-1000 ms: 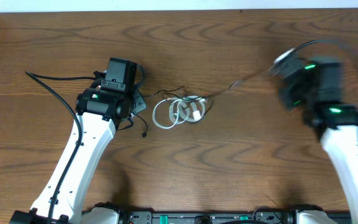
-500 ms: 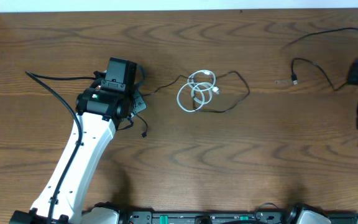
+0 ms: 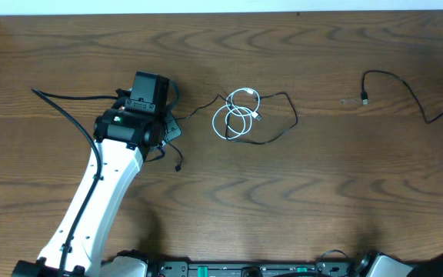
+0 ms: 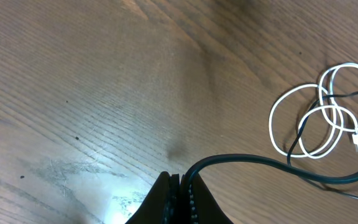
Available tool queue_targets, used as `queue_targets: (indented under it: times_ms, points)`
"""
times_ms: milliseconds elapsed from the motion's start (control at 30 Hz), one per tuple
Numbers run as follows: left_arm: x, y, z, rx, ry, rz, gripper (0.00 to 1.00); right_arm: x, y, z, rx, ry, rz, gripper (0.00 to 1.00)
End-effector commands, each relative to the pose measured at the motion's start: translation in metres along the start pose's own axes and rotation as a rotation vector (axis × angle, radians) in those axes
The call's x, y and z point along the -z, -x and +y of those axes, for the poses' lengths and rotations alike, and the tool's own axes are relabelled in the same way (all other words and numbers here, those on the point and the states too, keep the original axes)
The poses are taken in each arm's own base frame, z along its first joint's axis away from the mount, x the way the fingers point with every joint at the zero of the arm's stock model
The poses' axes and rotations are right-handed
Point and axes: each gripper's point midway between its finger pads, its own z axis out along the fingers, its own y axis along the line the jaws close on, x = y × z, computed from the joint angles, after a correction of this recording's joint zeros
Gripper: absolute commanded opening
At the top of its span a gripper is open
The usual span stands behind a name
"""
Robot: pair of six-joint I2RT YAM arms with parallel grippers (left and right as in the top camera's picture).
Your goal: Untangle cables
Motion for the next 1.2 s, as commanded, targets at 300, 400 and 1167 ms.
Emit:
queue_targets:
  times_ms: [300,400,1167]
  points:
    - [0.003,0.002,-0.001,-0.018,-0.001,-0.002,0.07,-0.024,-0.034,-0.047,-0.068,-0.110,0.111,0.01]
    - [0.003,0.002,-0.001,-0.018,-0.001,-0.003,0.07,-0.022,-0.038,-0.055,-0.081,-0.125,0.126,0.50]
    - [0.039,-0.048,-0.119,-0.602,-0.616,0.085,0.08,0.025,-0.108,0.120,-0.021,0.638,0.445,0.89]
